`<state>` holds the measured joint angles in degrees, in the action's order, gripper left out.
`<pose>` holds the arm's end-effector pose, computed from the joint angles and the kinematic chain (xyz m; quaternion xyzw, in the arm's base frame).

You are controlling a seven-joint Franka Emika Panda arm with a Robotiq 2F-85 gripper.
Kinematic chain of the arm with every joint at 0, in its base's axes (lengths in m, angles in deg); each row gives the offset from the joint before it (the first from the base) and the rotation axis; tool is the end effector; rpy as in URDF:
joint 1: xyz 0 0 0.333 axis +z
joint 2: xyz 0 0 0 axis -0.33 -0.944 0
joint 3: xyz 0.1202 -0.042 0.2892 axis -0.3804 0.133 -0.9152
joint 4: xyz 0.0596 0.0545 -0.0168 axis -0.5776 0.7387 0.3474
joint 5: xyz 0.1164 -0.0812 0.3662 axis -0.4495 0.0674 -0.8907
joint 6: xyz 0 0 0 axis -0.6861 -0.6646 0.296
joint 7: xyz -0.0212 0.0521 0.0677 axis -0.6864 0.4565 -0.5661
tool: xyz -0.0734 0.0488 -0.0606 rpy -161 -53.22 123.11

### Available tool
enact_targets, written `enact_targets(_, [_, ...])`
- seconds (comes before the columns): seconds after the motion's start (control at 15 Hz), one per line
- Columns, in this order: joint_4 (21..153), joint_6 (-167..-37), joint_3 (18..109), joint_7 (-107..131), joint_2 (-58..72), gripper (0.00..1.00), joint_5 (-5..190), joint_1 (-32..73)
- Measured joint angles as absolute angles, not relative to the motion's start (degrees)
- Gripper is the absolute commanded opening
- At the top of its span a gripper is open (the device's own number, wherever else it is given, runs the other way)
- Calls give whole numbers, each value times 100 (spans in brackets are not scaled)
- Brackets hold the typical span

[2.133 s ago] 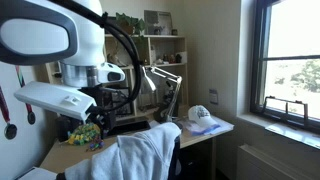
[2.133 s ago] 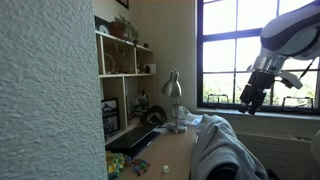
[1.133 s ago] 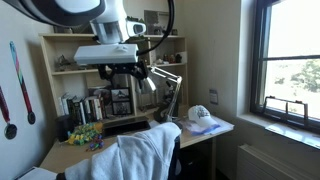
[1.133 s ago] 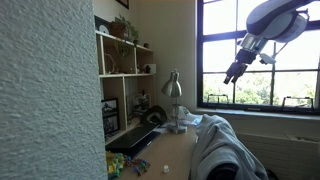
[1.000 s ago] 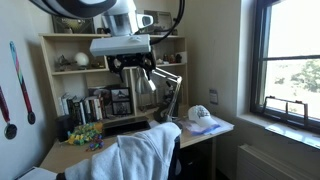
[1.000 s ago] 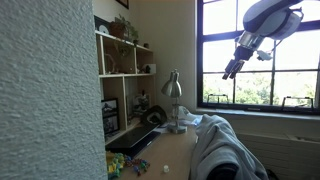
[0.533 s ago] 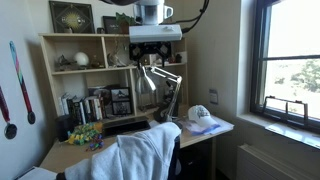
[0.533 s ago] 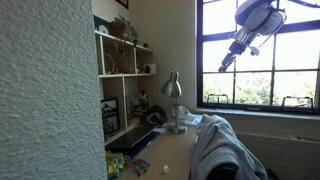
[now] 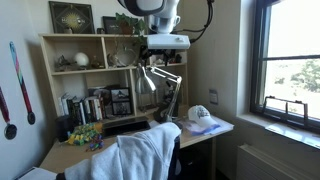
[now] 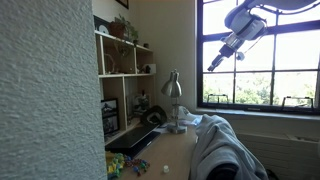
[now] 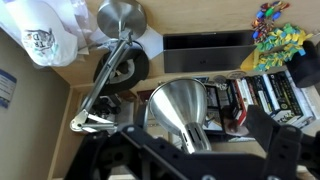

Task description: Adjust the desk lamp

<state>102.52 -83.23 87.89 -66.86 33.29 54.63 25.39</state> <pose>0.5088 -0.1917 0.6073 -0.8797 -0.3248 -0.3259 0.1199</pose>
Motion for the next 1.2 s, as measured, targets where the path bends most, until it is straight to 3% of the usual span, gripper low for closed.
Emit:
enact_targets(0.53, [9209,-8068,7676,-7136,2042,100,4631,1589])
enact_targets(1.2, [7695,-8068,6635,-7125,811,100,4585,1120])
